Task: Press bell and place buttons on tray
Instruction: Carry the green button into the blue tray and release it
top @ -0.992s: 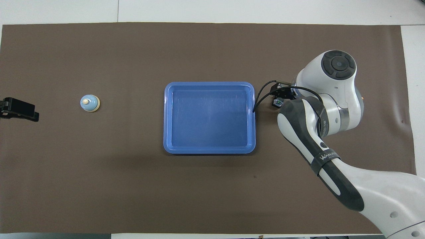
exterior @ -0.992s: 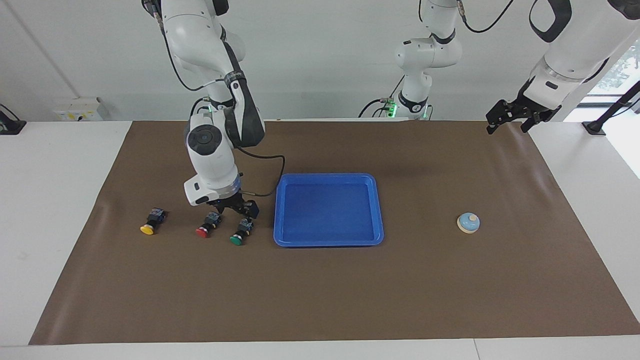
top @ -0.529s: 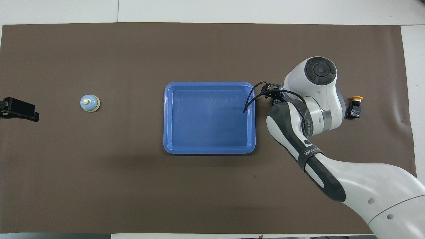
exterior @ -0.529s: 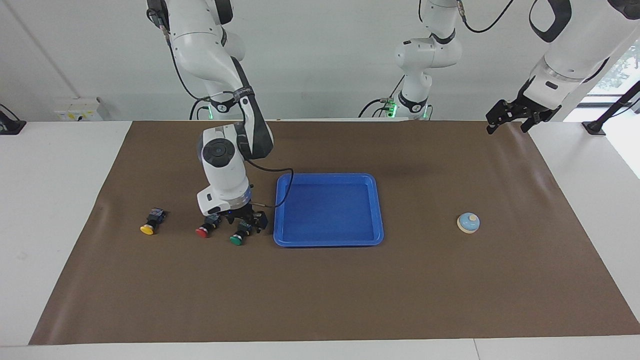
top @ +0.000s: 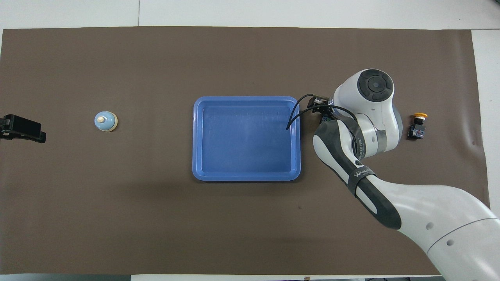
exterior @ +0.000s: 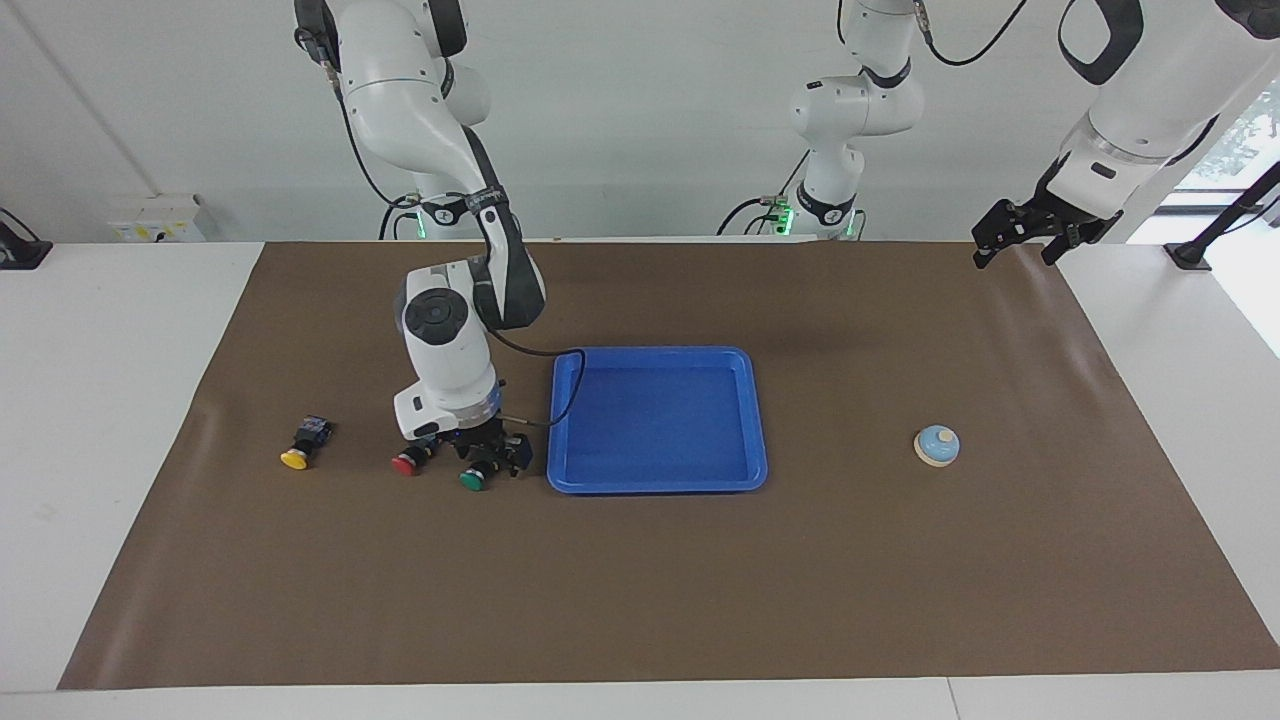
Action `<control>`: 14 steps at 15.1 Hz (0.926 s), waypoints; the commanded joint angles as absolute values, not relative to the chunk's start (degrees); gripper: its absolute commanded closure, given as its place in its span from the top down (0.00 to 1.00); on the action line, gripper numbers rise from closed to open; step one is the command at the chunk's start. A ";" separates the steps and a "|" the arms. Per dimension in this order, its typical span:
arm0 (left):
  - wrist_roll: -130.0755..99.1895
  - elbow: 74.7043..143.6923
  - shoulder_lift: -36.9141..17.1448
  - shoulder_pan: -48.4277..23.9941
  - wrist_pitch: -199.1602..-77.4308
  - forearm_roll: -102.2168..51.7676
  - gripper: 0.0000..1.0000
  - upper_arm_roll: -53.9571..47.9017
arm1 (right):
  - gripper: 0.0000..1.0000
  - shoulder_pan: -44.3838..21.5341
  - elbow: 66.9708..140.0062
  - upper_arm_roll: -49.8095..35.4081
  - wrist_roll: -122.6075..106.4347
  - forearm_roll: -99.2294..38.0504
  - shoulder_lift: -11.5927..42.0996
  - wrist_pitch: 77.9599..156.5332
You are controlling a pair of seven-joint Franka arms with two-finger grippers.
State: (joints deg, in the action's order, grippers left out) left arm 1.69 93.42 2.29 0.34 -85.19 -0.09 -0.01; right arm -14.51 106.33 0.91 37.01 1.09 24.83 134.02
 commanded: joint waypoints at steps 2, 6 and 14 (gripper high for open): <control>1.41 92.81 2.46 0.44 -84.29 -0.79 1.00 0.18 | 0.00 -14.59 105.82 0.53 39.29 1.14 25.40 134.21; 1.49 92.81 2.46 0.44 -84.29 -0.79 1.00 0.18 | 0.00 -14.59 105.38 0.62 39.29 1.23 25.31 133.34; 1.49 92.72 2.46 0.44 -84.29 -0.79 1.00 0.17 | 0.00 -22.13 90.70 0.00 38.14 0.09 24.26 111.01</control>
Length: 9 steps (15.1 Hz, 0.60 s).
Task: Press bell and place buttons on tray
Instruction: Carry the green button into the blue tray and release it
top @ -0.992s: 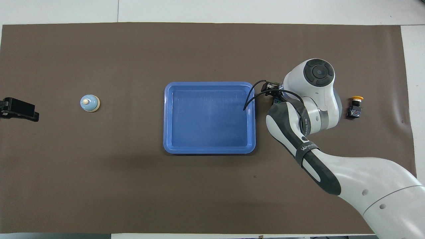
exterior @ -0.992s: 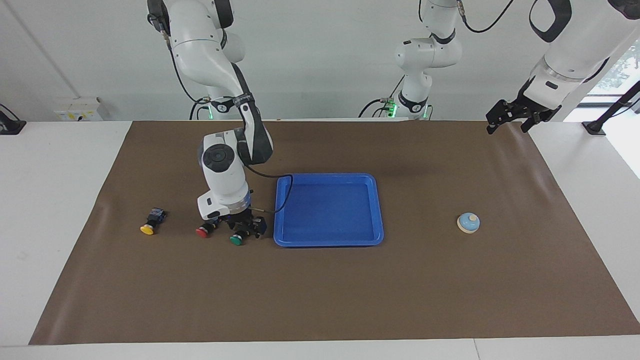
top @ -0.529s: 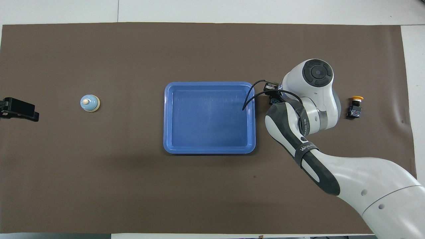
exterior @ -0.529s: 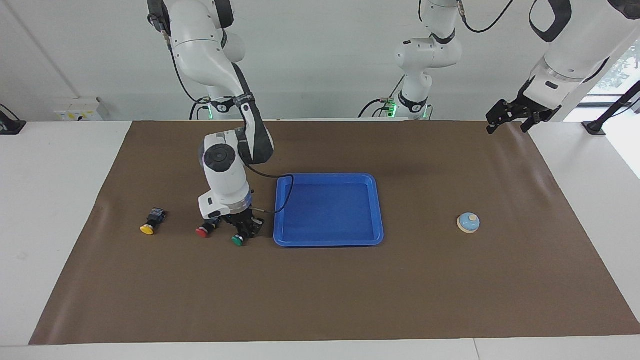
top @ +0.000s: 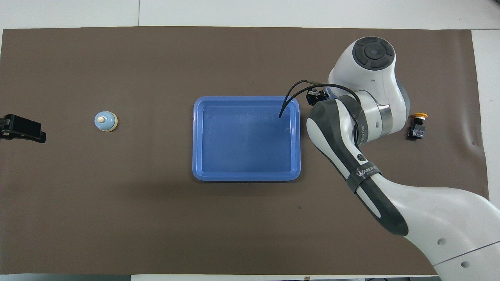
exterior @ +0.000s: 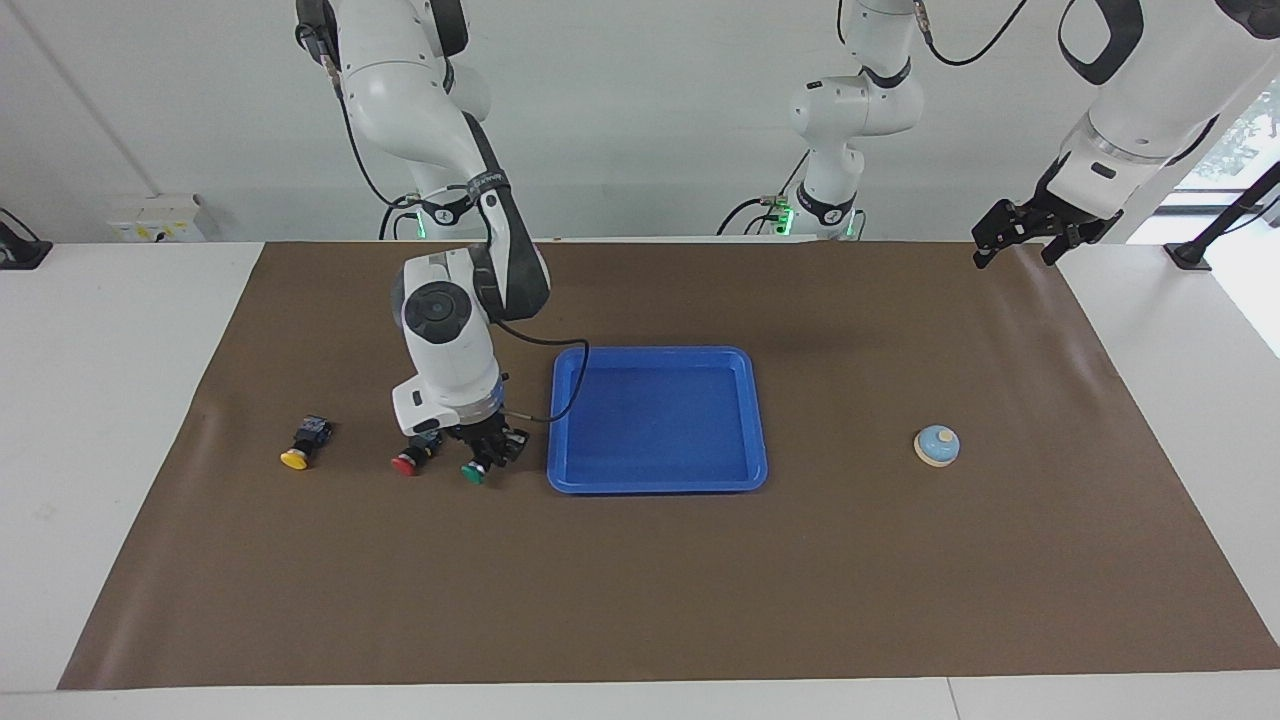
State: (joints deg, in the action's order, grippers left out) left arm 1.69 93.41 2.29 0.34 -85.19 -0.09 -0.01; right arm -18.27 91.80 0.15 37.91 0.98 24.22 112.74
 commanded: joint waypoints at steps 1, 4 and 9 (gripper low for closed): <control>1.49 92.72 2.46 0.44 -84.29 -0.79 1.00 0.09 | 0.00 -24.41 90.79 -0.09 38.06 0.09 24.08 111.09; 1.49 92.81 2.46 0.44 -84.29 -0.79 1.00 0.09 | 0.00 -27.33 94.98 -1.66 32.03 -0.44 22.77 112.49; 1.49 92.81 2.46 0.44 -84.29 -0.79 1.00 0.18 | 0.00 -28.56 102.65 -1.93 30.06 -2.37 22.94 123.30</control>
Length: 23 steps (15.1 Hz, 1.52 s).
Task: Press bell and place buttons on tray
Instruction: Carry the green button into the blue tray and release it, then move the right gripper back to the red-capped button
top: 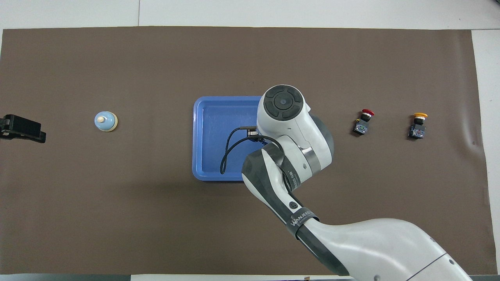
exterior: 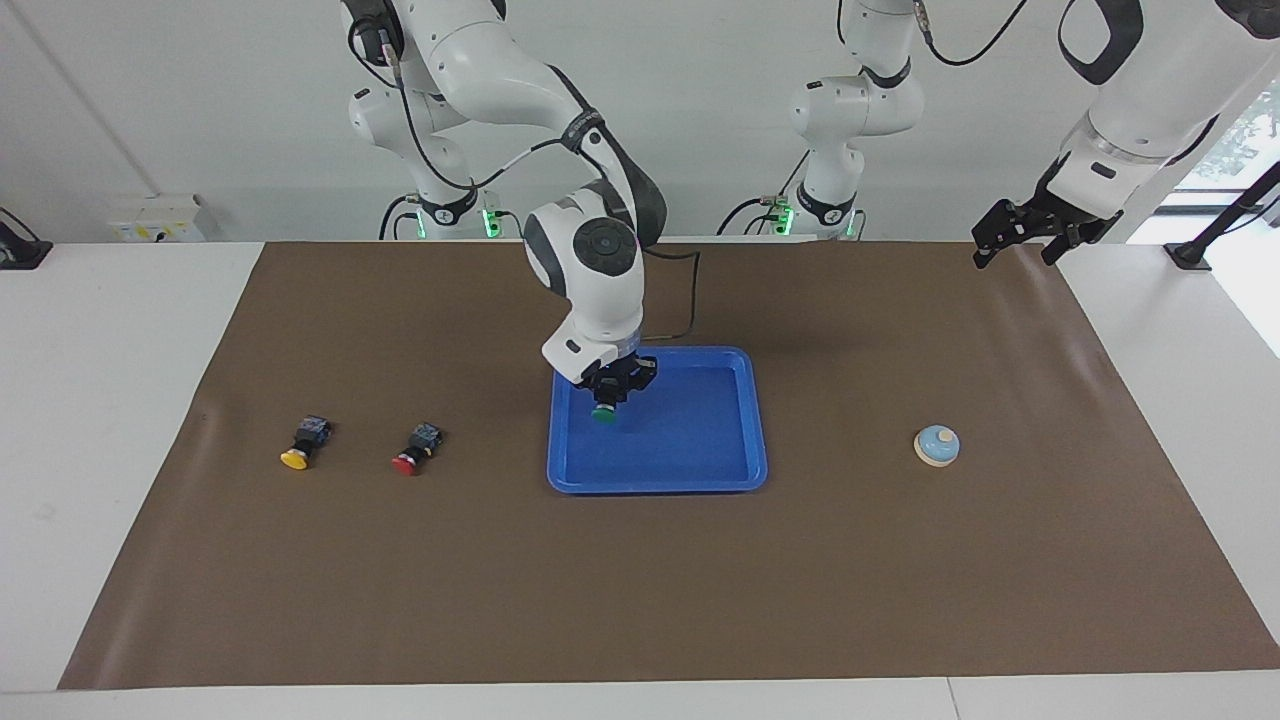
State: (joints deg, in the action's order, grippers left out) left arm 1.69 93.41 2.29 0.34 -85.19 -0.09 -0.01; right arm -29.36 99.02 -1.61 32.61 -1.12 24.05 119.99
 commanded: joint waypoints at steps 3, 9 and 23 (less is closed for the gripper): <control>1.41 92.73 2.46 0.44 -84.29 -0.79 1.00 0.09 | 0.00 -28.74 105.81 -1.93 29.88 -2.37 23.20 126.55; 1.49 92.81 2.46 0.44 -84.29 -0.79 1.00 0.18 | 1.00 -30.67 105.65 -1.85 32.86 -2.46 22.94 125.42; 1.49 92.73 2.46 0.44 -84.29 -0.79 1.00 0.18 | 1.00 -8.19 101.59 -0.97 24.27 2.11 14.42 112.15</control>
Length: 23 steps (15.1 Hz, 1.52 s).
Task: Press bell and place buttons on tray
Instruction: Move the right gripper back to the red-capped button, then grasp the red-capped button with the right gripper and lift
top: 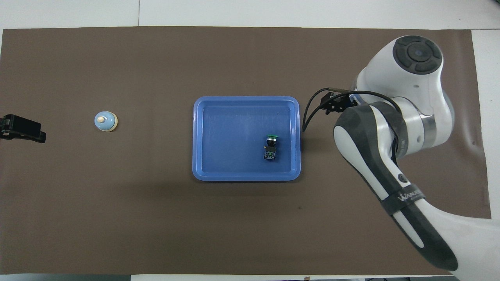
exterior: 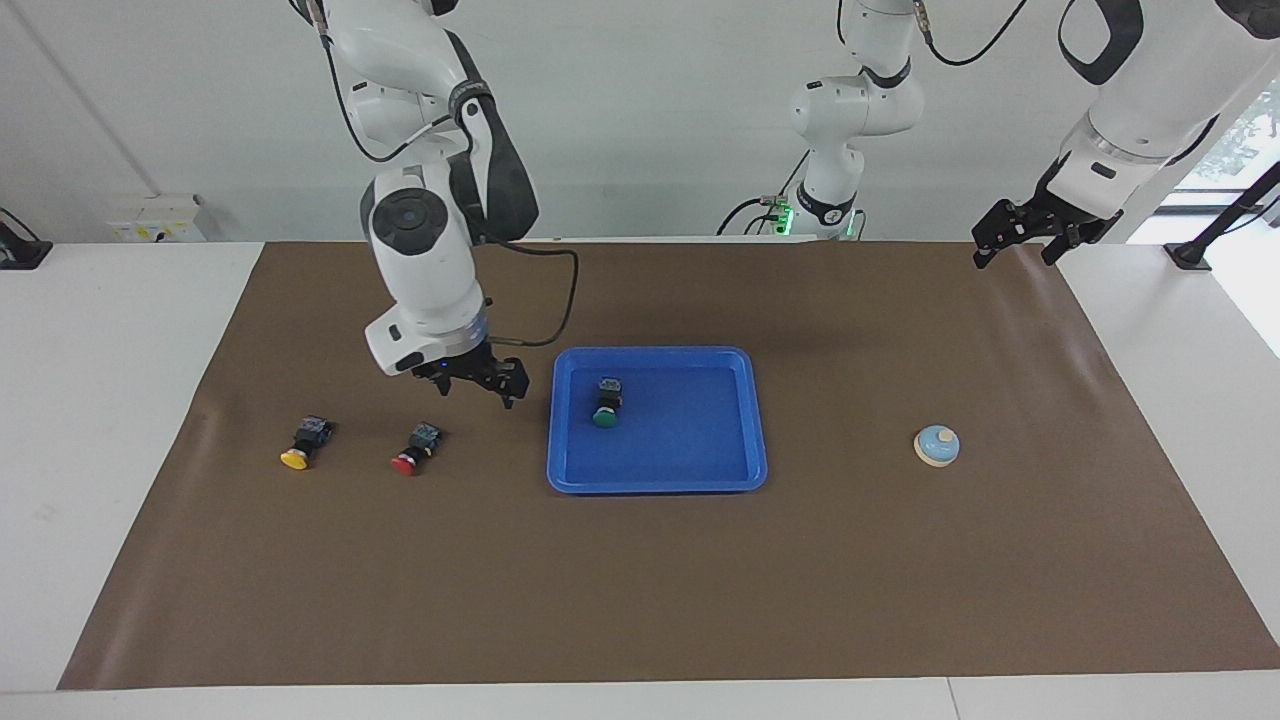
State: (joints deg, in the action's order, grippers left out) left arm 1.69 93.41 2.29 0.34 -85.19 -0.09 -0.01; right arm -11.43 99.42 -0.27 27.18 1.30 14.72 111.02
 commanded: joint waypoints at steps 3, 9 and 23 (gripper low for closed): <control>1.49 92.81 2.46 0.44 -84.29 -0.79 1.00 0.18 | 1.00 -4.93 106.24 -0.97 23.38 3.07 14.32 117.67; 1.41 92.81 2.46 0.44 -84.29 -0.79 1.00 0.18 | 1.00 -2.64 110.12 -0.97 24.52 4.13 18.63 125.59; 1.49 92.81 2.46 0.44 -84.29 -0.79 1.00 0.18 | 0.25 -3.08 116.19 -1.05 27.51 4.04 18.19 132.54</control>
